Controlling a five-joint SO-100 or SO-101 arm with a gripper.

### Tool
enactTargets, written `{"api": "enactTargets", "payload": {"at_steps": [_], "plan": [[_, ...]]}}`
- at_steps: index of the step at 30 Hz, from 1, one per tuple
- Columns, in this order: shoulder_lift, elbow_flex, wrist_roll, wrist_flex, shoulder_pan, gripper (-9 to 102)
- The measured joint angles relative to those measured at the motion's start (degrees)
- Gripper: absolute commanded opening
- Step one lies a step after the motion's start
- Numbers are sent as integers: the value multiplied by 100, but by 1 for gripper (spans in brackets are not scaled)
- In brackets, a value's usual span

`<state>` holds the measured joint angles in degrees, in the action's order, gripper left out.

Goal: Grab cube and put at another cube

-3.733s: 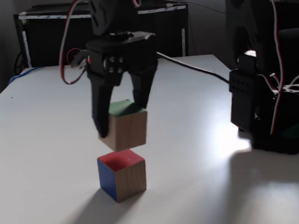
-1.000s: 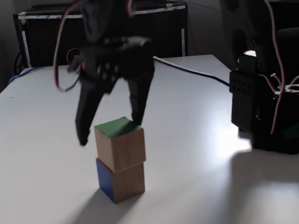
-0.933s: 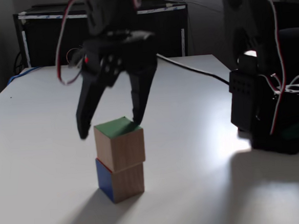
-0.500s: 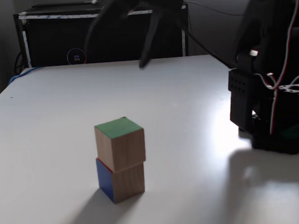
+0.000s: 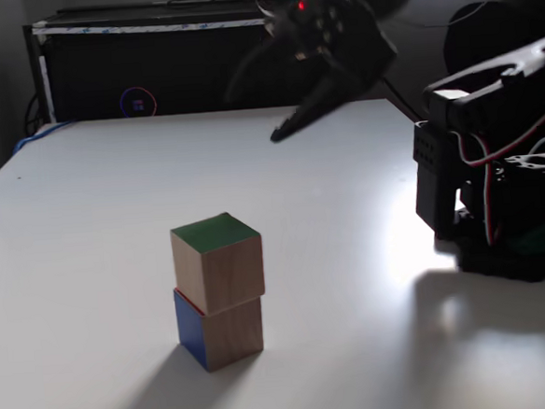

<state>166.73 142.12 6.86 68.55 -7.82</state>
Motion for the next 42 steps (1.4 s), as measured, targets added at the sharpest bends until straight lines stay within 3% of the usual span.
{"api": "enactTargets", "payload": {"at_steps": [5, 10, 18, 26, 42], "plan": [[1784, 1283, -158, -149, 44, 15], [2083, 1802, -290, -378, 62, 1], [2145, 2646, -299, -1046, -229, 0], [2145, 3226, -185, -1160, -237, 0], [2145, 3129, -141, 316, -167, 0]]}}
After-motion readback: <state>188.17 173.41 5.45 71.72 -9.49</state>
